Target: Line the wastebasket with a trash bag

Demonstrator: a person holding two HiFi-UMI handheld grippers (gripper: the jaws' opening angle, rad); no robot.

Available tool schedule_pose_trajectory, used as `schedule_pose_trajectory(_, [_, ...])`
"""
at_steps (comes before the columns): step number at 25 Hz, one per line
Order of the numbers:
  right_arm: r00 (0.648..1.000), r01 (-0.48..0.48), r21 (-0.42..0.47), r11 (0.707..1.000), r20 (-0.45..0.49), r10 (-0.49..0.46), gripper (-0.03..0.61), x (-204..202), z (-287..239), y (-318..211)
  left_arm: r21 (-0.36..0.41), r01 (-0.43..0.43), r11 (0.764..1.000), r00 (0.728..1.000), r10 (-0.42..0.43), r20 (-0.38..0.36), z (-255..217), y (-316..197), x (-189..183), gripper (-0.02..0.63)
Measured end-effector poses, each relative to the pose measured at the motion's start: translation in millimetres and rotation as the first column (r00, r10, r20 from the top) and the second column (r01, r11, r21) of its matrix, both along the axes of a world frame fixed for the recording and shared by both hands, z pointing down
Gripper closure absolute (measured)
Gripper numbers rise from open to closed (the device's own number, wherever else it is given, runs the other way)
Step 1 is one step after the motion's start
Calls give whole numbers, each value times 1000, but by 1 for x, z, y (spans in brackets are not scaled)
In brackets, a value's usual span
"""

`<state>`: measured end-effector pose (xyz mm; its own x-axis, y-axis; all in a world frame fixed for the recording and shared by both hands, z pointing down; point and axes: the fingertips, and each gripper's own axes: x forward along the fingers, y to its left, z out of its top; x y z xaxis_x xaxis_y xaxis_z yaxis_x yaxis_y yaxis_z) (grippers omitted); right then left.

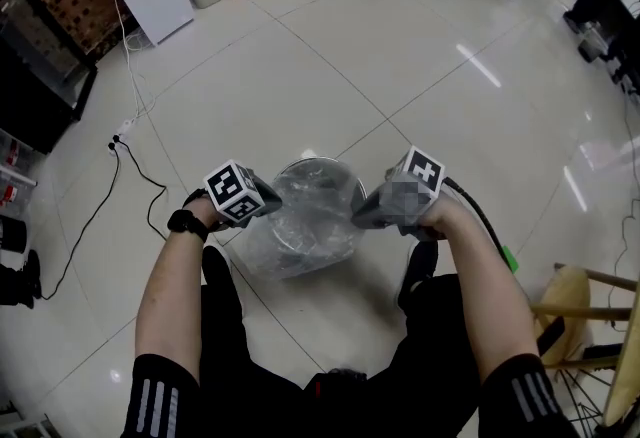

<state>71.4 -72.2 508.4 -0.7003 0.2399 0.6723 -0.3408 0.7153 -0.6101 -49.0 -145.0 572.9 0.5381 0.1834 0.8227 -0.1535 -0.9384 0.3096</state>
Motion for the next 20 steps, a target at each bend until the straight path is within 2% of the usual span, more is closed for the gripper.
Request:
schedule_pose_trajectory(5, [999,41,-36,999,38,-39,571,4,-7,11,-105,-78,991,996,73,-53,-19,27,10,620])
schedule_pose_trajectory(7, [999,29,-33,999,29,-28,571,7,-2,9,-95,-97,991,994,92,-57,-22,30,14,620])
schedule_pose_trajectory(9, [1000,-12,-8,1000,11,12,571,11,6,-4,-41,-76,996,996,74,-50,-21,19,17,620])
schedule_pose_trajectory(12, [995,-104,30,994,-6,104,571,18,17,-28,38,-8,999,999,10,-46,-21,-6,16,620])
schedule_pose_trajectory(14, [983,-179,73,981,-21,180,571,26,21,-48,103,59,993,997,-54,-54,-22,-27,13,620])
schedule_pose_trajectory(16, [961,-270,128,954,-26,275,571,38,25,-71,169,151,974,987,-140,-76,-25,-50,10,620])
schedule_pose_trajectory(20, [901,-422,224,879,-9,434,571,59,31,-111,256,299,919,954,-278,-114,-27,-87,2,618])
